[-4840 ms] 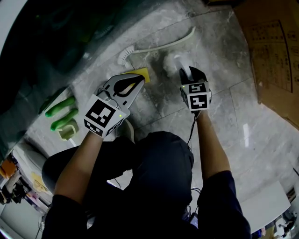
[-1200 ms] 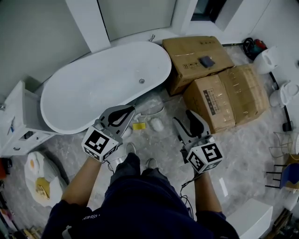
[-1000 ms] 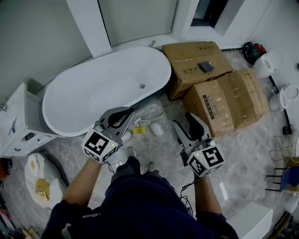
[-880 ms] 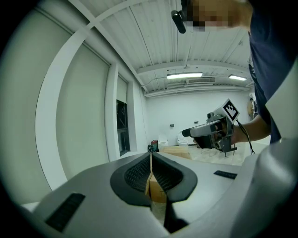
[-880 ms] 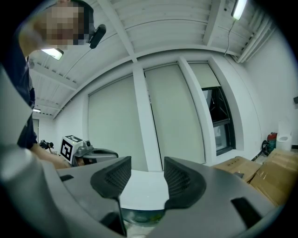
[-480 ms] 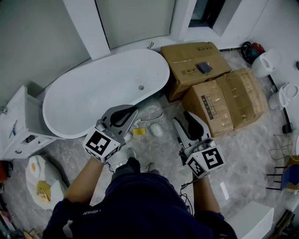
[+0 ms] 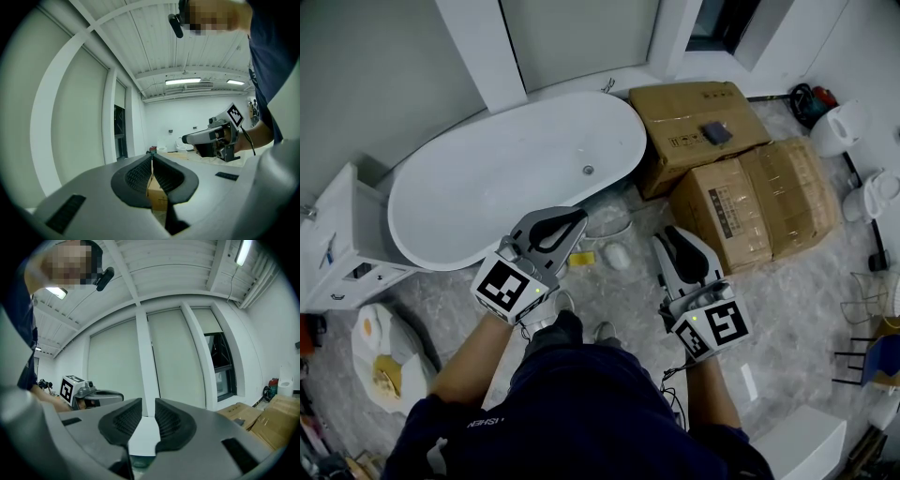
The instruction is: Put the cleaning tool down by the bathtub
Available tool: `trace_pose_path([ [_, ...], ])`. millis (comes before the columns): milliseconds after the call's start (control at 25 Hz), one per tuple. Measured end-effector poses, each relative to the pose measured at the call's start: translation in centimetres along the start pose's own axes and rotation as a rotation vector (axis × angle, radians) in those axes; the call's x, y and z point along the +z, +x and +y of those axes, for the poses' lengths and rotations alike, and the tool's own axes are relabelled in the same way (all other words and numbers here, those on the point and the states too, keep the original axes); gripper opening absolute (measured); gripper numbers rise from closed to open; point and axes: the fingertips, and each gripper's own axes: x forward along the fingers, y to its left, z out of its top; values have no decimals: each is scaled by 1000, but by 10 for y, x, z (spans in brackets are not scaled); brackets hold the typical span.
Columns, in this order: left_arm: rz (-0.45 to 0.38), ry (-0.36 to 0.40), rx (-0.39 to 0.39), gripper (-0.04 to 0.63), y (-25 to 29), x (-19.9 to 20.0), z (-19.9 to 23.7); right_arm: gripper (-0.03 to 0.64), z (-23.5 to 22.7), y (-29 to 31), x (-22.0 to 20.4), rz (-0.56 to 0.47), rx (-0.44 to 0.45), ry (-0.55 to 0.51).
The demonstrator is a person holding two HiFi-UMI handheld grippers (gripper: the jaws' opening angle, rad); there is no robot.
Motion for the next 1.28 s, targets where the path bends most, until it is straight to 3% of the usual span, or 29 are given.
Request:
trace_pose_path([
  [840,-20,-5,-17,34,-1,7,-4,8,15,3,3,6,25,-33],
  [1280,-18,-16,-18,34,0,7,-6,5,15,4,-5,29,31,-29],
])
